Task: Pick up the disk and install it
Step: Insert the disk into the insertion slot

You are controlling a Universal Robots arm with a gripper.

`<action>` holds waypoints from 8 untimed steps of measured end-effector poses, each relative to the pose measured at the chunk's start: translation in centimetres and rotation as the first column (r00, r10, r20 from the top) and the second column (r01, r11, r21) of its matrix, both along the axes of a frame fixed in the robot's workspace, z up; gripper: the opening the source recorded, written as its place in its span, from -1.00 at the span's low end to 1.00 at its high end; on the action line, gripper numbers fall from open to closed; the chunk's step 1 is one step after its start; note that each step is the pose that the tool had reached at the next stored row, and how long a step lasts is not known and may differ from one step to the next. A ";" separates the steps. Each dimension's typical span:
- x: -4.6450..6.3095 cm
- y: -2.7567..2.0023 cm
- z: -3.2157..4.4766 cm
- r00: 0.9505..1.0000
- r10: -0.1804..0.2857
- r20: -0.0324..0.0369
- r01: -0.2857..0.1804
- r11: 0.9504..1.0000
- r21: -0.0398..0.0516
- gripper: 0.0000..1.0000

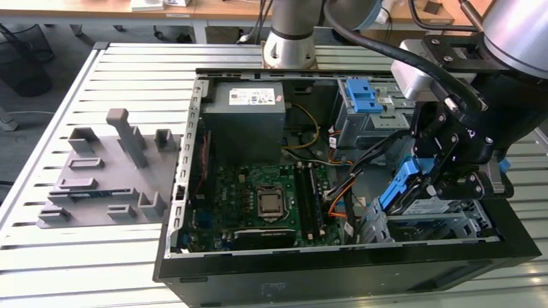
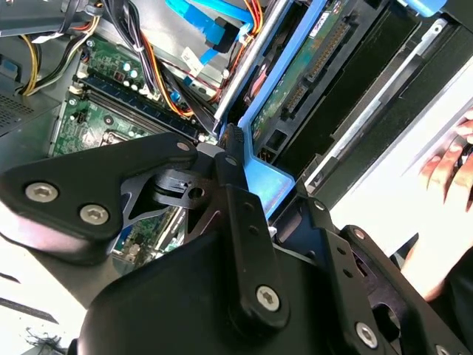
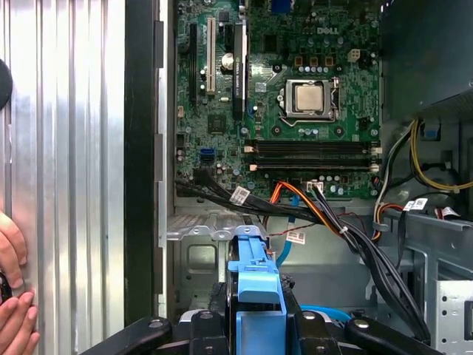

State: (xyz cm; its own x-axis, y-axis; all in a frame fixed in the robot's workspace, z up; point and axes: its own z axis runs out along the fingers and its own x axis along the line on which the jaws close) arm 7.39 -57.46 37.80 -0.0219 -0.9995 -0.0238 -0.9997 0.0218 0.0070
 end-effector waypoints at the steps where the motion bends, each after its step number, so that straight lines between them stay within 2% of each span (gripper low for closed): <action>1: 0.0 0.00 -0.03 1.000 0.000 0.000 0.000 1.000 0.000 -0.27; 8: 0.0 0.00 -0.31 1.000 0.000 0.000 0.000 1.000 0.000 -0.27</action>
